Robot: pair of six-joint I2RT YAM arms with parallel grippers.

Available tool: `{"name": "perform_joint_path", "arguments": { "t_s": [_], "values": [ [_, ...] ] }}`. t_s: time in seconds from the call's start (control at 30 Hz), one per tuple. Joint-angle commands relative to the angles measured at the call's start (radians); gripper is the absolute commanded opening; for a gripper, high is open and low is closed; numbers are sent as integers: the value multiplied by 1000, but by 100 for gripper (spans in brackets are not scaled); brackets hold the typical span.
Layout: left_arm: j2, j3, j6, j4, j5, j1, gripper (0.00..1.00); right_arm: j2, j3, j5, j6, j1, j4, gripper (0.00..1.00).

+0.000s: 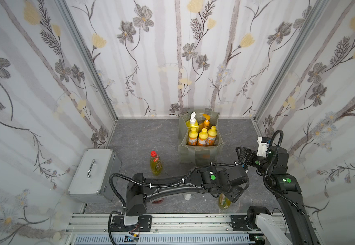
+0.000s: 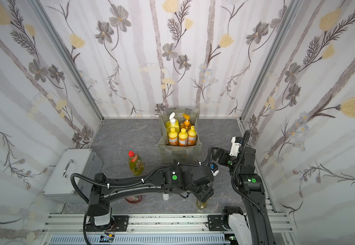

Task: Pack dish soap into the shopping bag
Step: Pick up the bottle of dish soap at the center of the board.

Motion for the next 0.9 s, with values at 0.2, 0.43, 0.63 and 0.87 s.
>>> {"name": "perform_joint_path", "arguments": {
  "t_s": [0.2,0.43,0.63,0.87],
  "values": [
    [41,-36,-19,41,9,0,59,-3,-9,-2,-17,-1,43,100],
    [66,-48,-12,64,-22,0,49,-8,-13,-7,-18,-1,45,100],
    [77,-52,13,62,-57,0,39,-8,-16,-11,-19,-1,47,100],
    [73,-84,55,74,-82,6,33,-9,-19,-14,-19,-1,51,100]
  ]
}}
